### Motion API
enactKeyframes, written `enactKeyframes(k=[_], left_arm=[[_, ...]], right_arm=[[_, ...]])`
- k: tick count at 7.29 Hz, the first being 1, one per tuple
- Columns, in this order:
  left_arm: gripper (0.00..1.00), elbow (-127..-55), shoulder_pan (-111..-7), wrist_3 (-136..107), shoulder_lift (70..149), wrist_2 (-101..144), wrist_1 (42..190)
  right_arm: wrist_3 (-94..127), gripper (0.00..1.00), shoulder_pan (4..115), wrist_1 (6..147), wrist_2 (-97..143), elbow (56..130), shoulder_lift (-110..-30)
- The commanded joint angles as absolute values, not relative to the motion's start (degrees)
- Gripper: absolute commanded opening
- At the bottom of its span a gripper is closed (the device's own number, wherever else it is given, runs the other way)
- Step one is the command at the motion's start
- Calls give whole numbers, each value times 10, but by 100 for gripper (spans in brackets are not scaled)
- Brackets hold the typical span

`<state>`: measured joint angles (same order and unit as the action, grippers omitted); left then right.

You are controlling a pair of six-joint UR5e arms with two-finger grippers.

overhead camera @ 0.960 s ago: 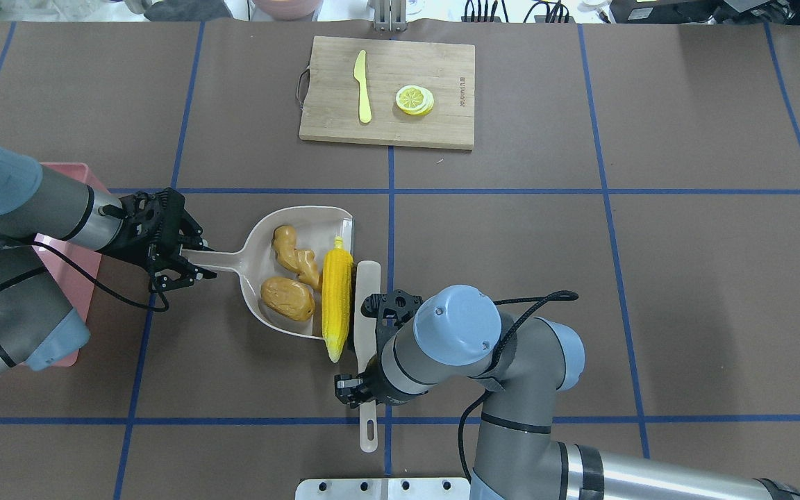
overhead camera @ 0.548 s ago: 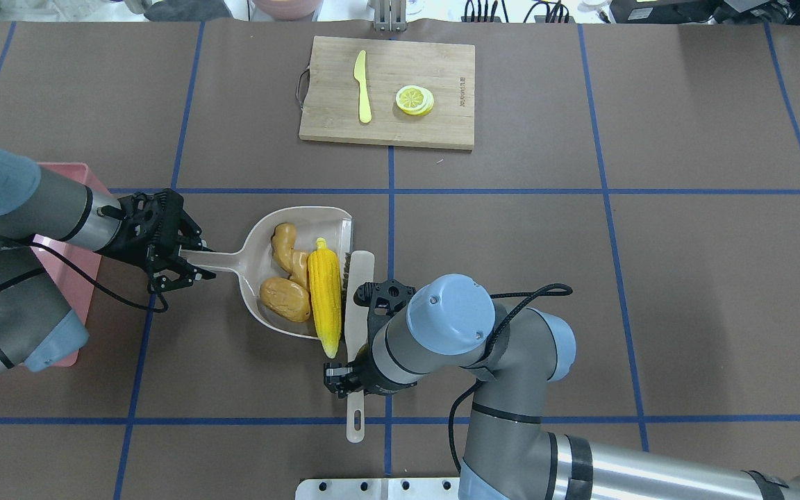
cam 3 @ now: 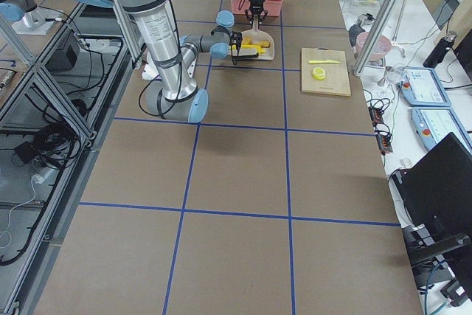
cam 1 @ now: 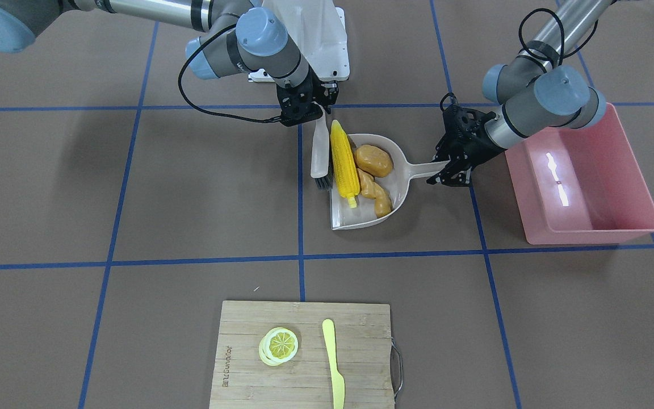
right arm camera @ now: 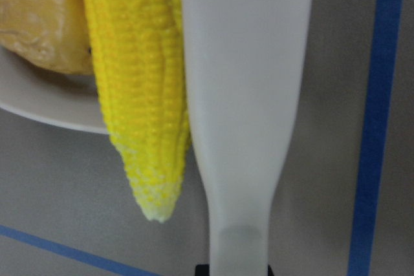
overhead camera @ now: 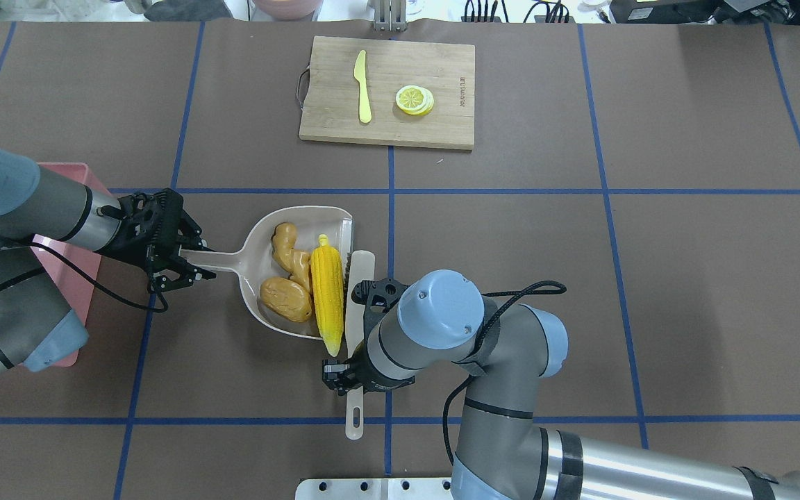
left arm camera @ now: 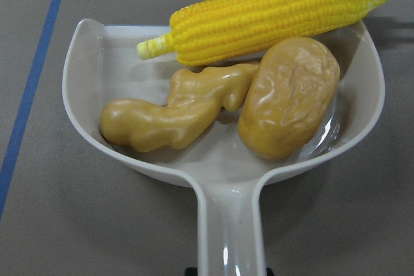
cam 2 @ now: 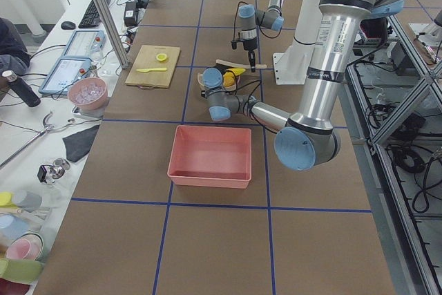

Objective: Sweep and dump trash into bin

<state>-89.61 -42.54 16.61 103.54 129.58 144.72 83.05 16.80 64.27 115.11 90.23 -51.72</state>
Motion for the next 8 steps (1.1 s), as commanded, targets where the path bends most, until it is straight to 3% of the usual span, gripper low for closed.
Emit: enactKeyframes(k=[1, 8], left_arm=[[19, -896, -425, 166, 1035, 1298, 1450], [19, -899, -425, 167, 1030, 1296, 1452]], right_arm=[[831, 0, 168, 656, 1161, 902, -513], [852, 0, 189, 674, 1205, 912, -500]])
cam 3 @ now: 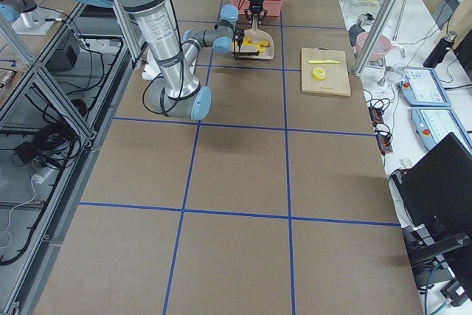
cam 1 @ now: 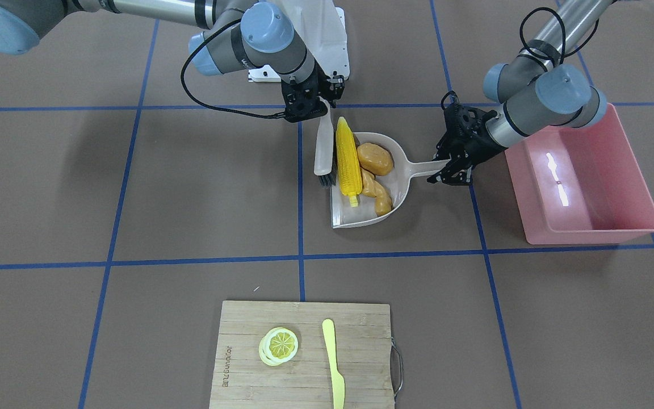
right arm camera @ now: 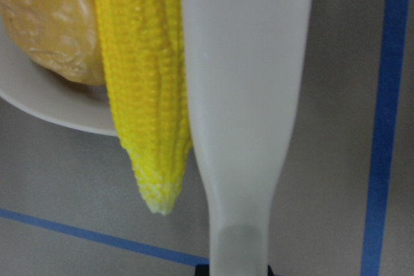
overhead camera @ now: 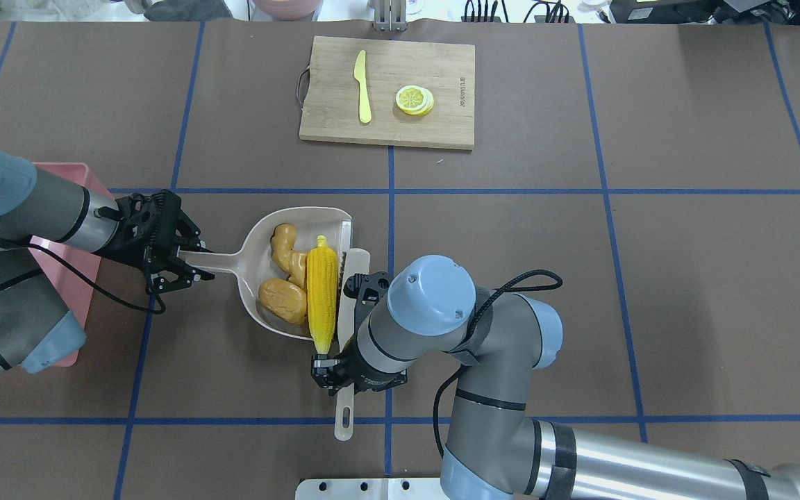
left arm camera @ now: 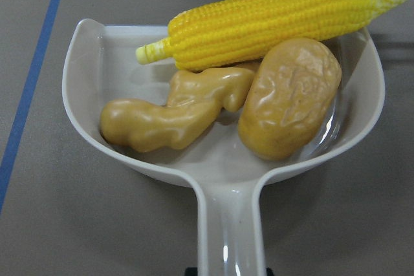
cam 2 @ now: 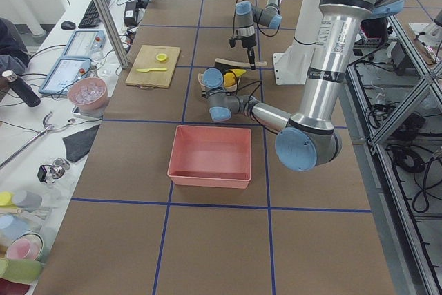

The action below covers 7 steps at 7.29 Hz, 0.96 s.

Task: Sweep and dump trash into bin
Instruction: 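Press the brush against the corn cob at the dustpan lip with the right gripper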

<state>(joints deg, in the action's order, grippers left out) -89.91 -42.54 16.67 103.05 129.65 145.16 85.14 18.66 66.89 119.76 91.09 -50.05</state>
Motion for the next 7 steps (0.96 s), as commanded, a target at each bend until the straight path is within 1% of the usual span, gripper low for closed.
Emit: enactKeyframes(k=[1, 4, 7], left_arm=[[19, -898, -425, 167, 1028, 1295, 1452], [19, -898, -425, 183, 1026, 1295, 1452], [18, -898, -425, 185, 1020, 1295, 1452]], right_arm=[[852, 0, 191, 683, 1216, 912, -500], [846, 0, 194, 714, 1224, 920, -502], [846, 0, 196, 715, 1233, 920, -500]])
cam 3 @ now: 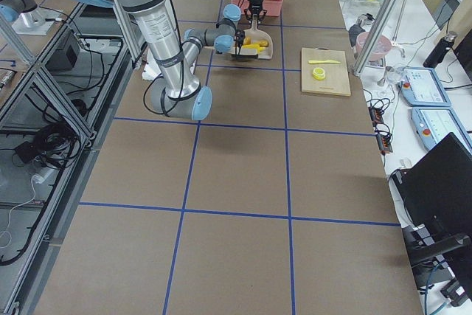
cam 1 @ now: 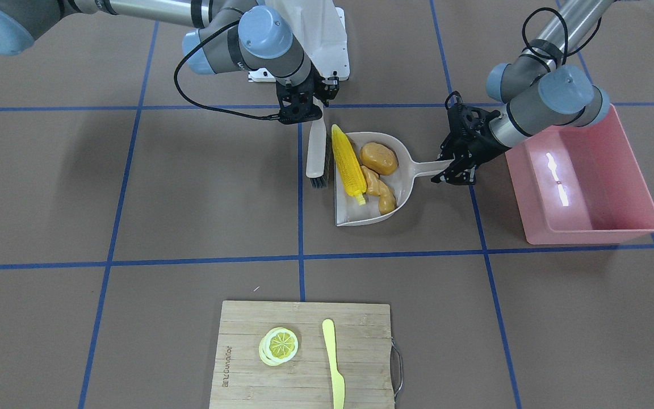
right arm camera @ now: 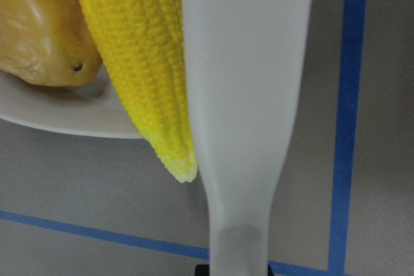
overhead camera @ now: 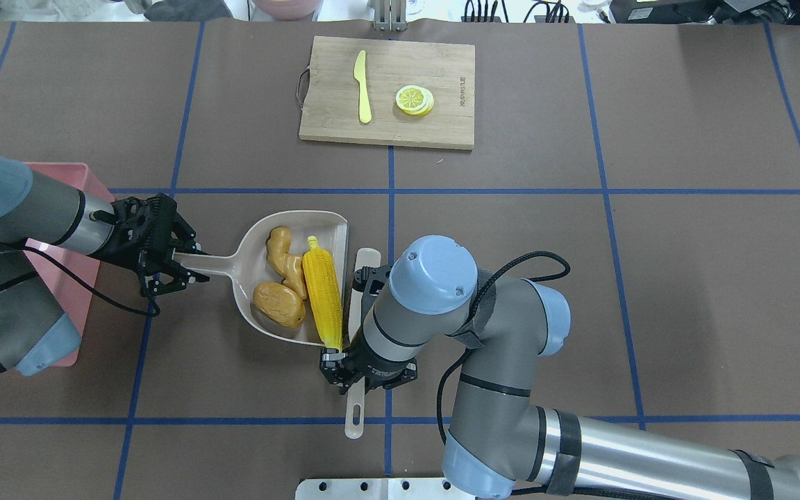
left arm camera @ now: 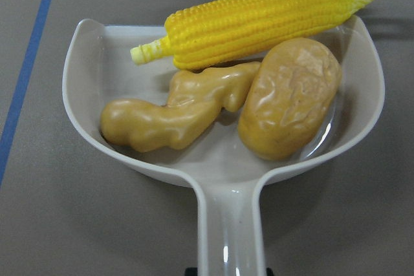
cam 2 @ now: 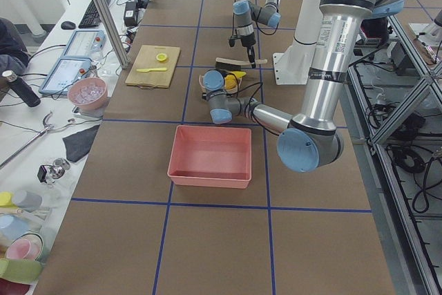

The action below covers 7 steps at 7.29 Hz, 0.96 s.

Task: Sweep and dump trash into bin
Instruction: 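Press the brush against the corn cob at the dustpan lip with the right gripper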

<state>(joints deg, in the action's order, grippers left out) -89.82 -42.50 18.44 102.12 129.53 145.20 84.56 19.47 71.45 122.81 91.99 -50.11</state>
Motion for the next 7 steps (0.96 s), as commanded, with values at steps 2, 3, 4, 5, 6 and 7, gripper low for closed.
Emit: enactKeyframes(k=[2, 3, 4, 5, 6, 7], left_arm=[[18, -898, -425, 185, 1020, 1295, 1452], [18, -899, -425, 185, 1020, 1296, 1453], [15, -900, -425, 185, 1020, 1296, 1455], [0, -900, -425, 186, 1020, 1296, 1460], [0, -900, -425, 185, 1020, 1296, 1460], [0, -900, -425, 185, 1020, 1297, 1460]], right_arm=[[844, 0, 198, 735, 1239, 919, -495], [843, 0, 198, 737, 1239, 918, -496], [844, 0, 197, 737, 1239, 918, -497], [844, 0, 198, 741, 1242, 919, -497], [844, 0, 199, 742, 1244, 919, -496], [844, 0, 200, 741, 1245, 920, -495]])
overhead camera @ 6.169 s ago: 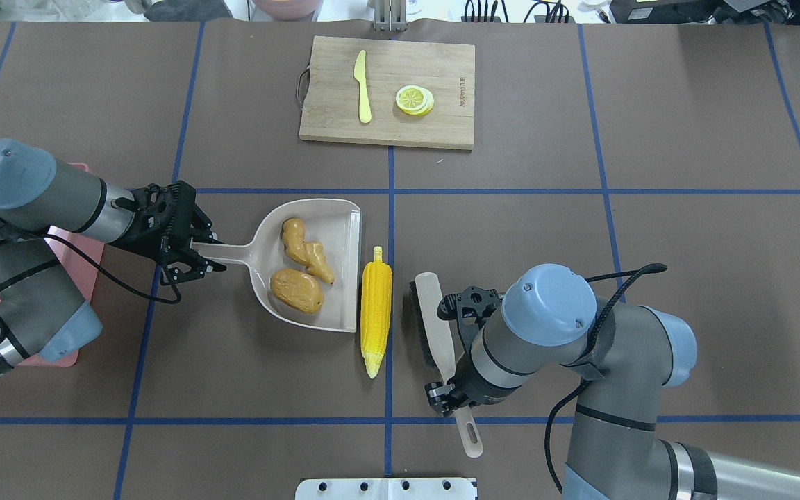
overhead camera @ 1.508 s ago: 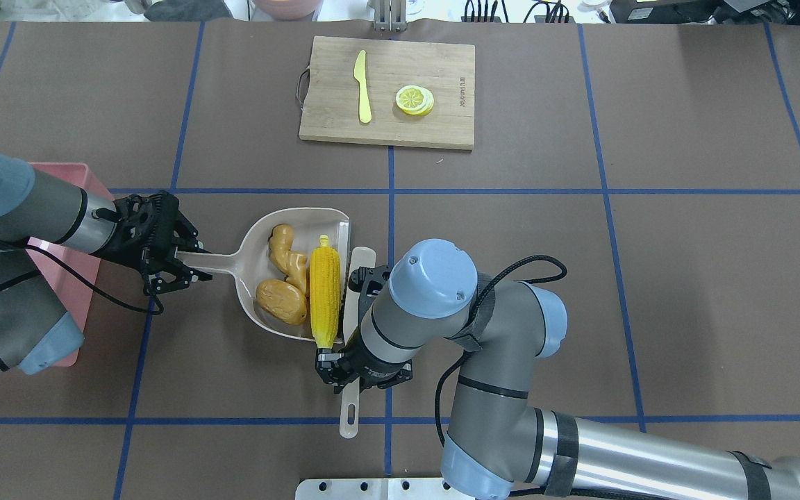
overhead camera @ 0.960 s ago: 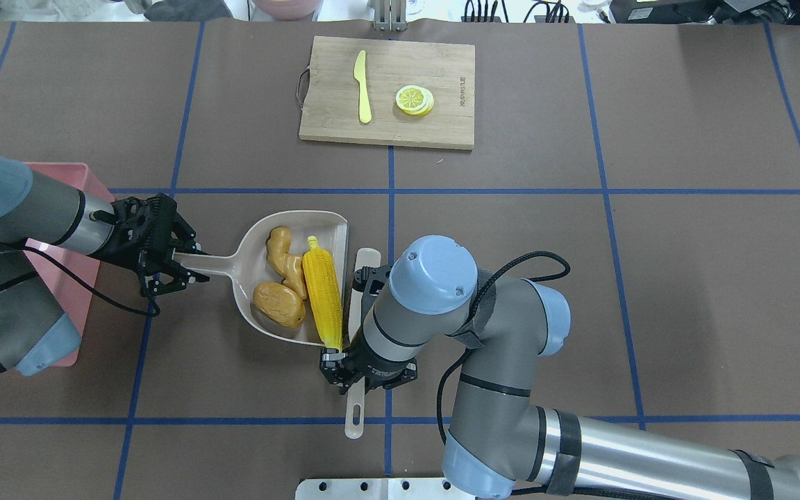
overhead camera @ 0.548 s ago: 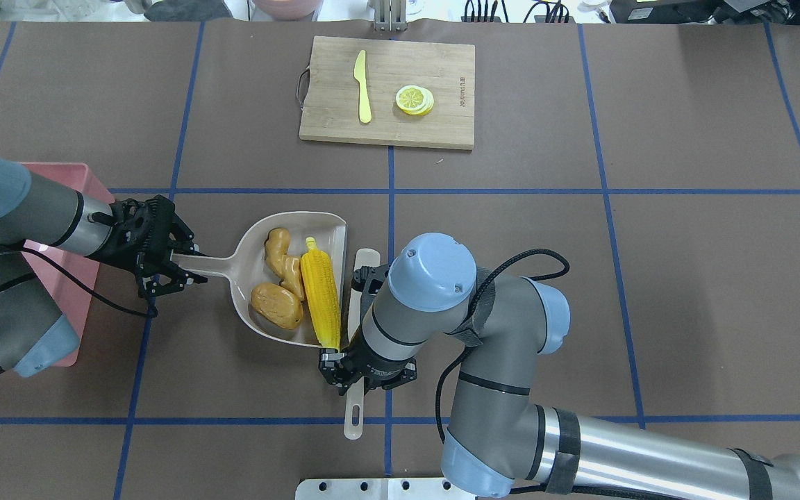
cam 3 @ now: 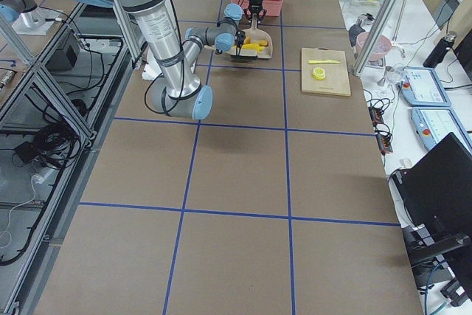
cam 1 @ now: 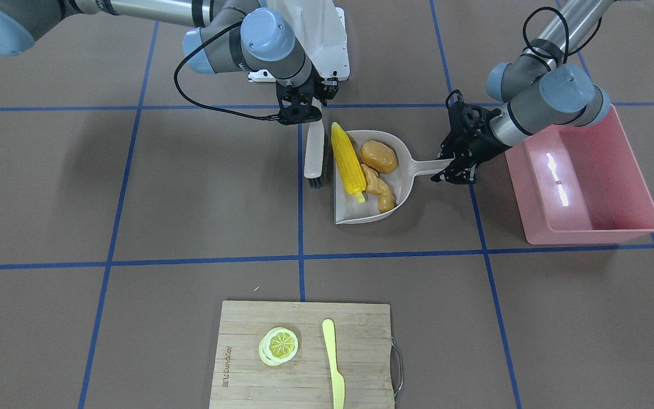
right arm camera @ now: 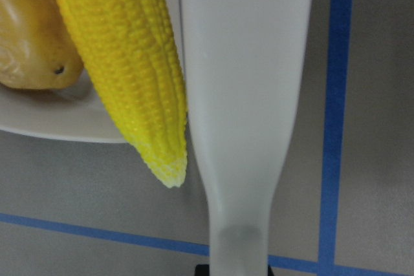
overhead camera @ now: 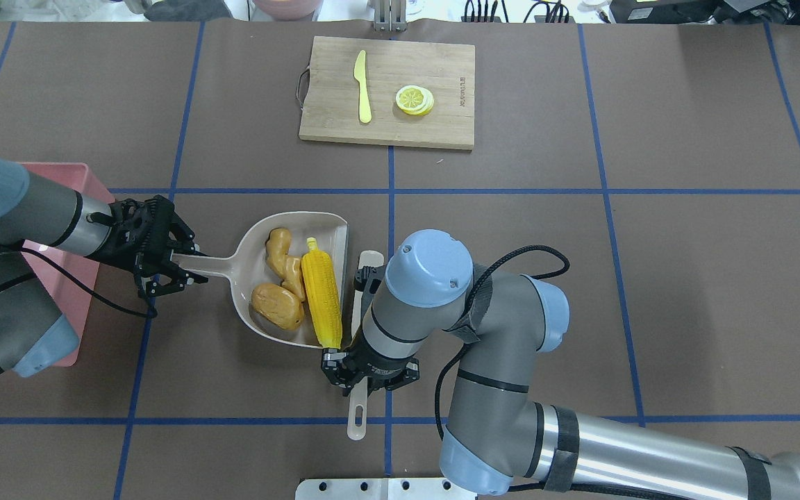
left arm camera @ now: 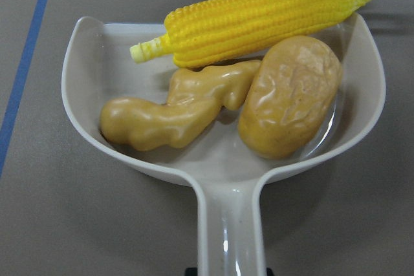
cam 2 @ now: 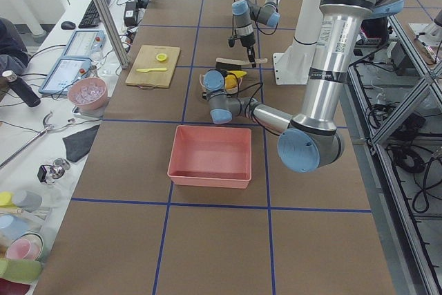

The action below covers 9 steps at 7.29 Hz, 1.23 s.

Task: Sweep and dump trash into bin
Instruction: 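Press the brush against the corn cob at the dustpan lip with the right gripper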

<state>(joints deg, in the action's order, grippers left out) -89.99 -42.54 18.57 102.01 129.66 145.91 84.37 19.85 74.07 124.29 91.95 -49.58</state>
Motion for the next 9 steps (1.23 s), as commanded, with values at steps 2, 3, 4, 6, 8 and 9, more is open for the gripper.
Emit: enactKeyframes(k=[2, 3, 4, 6, 8, 9], left_arm=[[0, -900, -425, 185, 1019, 1298, 1463], [0, -900, -425, 185, 1019, 1298, 1469], [0, -900, -425, 185, 1019, 1300, 1472], [0, -900, -425, 184, 1018, 1302, 1478], [0, -900, -425, 184, 1018, 1303, 1484], [0, -900, -425, 183, 1018, 1303, 1490]], right_arm=[[844, 0, 204, 745, 1253, 920, -495], [844, 0, 204, 745, 1254, 921, -496], [844, 0, 204, 746, 1254, 923, -496], [844, 0, 205, 751, 1254, 925, -495], [844, 0, 207, 754, 1254, 928, -498], [844, 0, 211, 755, 1258, 933, -501]])
